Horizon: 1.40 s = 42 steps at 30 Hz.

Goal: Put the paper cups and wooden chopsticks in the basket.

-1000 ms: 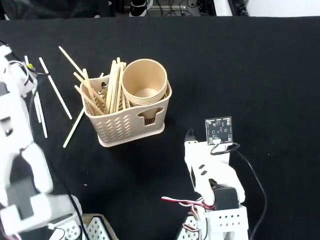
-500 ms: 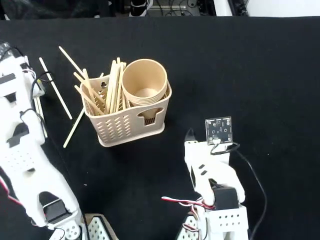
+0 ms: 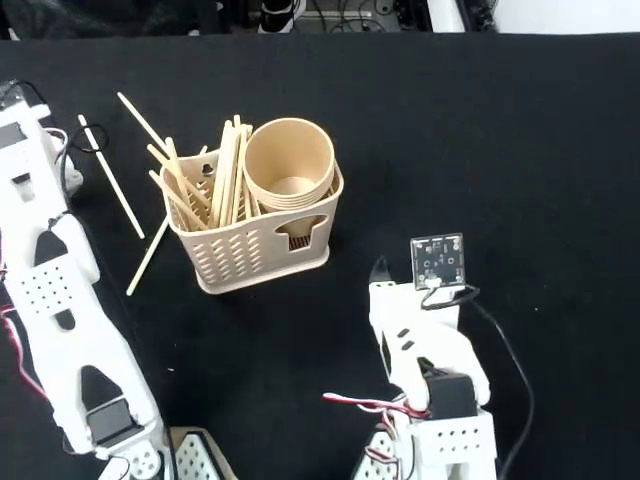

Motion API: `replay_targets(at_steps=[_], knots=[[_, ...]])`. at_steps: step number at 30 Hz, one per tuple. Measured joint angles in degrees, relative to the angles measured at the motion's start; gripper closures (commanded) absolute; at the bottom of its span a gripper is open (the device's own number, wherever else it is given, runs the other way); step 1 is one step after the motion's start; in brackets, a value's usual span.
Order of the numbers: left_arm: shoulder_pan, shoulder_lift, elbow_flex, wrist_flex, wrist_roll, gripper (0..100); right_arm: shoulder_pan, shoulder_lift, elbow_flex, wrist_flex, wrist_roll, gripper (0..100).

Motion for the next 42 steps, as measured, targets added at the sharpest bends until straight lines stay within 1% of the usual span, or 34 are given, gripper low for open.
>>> replay_targets(at_steps=[6, 8, 14, 17, 23, 29, 32, 35, 40, 42], knots=[[0.0, 2.73, -18.2, 14.68, 0.09, 97, 0.0, 0.0, 0.0, 0.0, 0.0, 80.8], [0.0, 2.73, -23.3, 16.18, 0.09, 97, 0.0, 0.0, 0.0, 0.0, 0.0, 80.8], [0.0, 4.22, -25.76, 16.97, 0.09, 97, 0.0, 0.0, 0.0, 0.0, 0.0, 80.8], [0.0, 7.38, -24.53, 15.38, 0.09, 96, 0.0, 0.0, 0.0, 0.0, 0.0, 80.8], [-0.88, 14.15, -24.35, 12.92, -0.09, 87, 0.0, 0.0, 0.0, 0.0, 0.0, 80.8], [-3.69, 15.82, -24.53, 11.16, 0.09, 89, 0.0, 0.0, 0.0, 0.0, 0.0, 80.8], [-3.87, 16.53, -24.7, 10.9, 0.09, 97, 0.0, 0.0, 0.0, 0.0, 0.0, 80.8], [-3.43, 17.05, -25.49, 10.73, 0.09, 97, 0.0, 0.0, 0.0, 0.0, 0.0, 80.8], [-0.62, 17.14, -25.67, 10.81, -0.97, 97, 0.0, 0.0, 0.0, 0.0, 0.0, 80.8], [0.26, 16.79, -27.78, 13.36, -0.88, 97, 0.0, 0.0, 0.0, 0.0, 0.0, 80.8]])
